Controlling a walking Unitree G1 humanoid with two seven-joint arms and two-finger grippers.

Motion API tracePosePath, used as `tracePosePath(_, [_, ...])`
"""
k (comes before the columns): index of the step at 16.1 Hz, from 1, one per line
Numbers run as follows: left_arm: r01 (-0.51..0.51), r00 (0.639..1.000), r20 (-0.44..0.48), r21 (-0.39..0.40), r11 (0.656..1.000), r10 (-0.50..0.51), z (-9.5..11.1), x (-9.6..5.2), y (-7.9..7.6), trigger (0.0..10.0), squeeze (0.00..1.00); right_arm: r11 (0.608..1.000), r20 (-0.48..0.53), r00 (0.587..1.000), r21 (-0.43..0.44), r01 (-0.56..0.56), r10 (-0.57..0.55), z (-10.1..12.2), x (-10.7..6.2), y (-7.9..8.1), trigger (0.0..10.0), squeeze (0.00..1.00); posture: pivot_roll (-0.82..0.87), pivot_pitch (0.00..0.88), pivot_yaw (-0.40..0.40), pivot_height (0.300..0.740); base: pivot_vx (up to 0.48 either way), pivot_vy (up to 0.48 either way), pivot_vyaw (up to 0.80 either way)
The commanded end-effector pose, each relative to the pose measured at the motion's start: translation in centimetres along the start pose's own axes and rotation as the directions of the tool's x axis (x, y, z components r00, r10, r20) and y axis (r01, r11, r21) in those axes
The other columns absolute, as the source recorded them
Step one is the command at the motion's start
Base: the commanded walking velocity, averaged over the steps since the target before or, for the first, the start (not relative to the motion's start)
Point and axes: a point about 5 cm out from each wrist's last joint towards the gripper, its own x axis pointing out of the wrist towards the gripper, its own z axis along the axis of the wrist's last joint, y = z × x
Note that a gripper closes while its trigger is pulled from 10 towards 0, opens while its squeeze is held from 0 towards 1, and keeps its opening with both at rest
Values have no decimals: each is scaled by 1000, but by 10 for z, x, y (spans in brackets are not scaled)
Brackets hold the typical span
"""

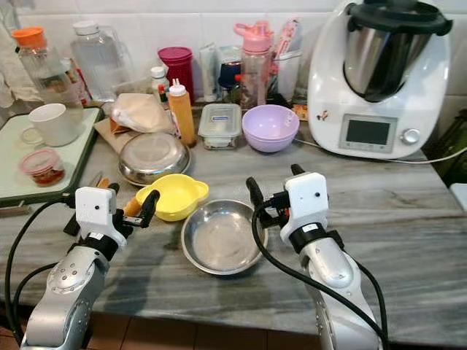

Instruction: Setting the table

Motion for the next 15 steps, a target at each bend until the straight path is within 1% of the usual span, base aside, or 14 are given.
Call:
tracePosePath(1, [-10, 1000, -4, 19, 1000, 10, 0, 2, 3, 10000, 0, 1000, 22, 1000, -8, 8, -8, 5, 2, -2, 10000, 0, -67, 0, 53, 740, -274, 0, 0])
tracePosePath(4, [-21, 1000, -9, 24, 999, 21, -1, 2, 5, 10000, 0, 1000, 18, 1000, 0, 13, -13, 4, 2, -1, 10000, 0, -67, 0, 55, 740, -307, 0, 0])
tracePosePath(5, [-24, 1000, -10, 28, 999, 25, -2, 2, 5, 10000, 0, 999, 12, 1000, 25, 25, -26, 2, 2, -3, 10000, 0, -64, 0, 56, 740, -326, 0, 0])
tracePosePath(6, [-26, 1000, -10, 28, 999, 26, -2, 2, 6, 10000, 0, 999, 10, 999, 30, 30, -31, 2, 2, -4, 10000, 0, -64, 0, 56, 740, -326, 0, 0])
tracePosePath(13, [-19, 1000, -17, 27, 999, 20, -4, 2, 5, 10000, 0, 999, 10, 999, 25, 31, -31, 2, 3, -5, 10000, 0, -66, 0, 53, 740, -328, 0, 0])
tracePosePath(15, [-21, 1000, -21, 33, 999, 22, -5, 2, 7, 10000, 0, 999, 8, 999, 24, 35, -35, 1, 4, -6, 10000, 0, -65, 0, 54, 740, -332, 0, 0])
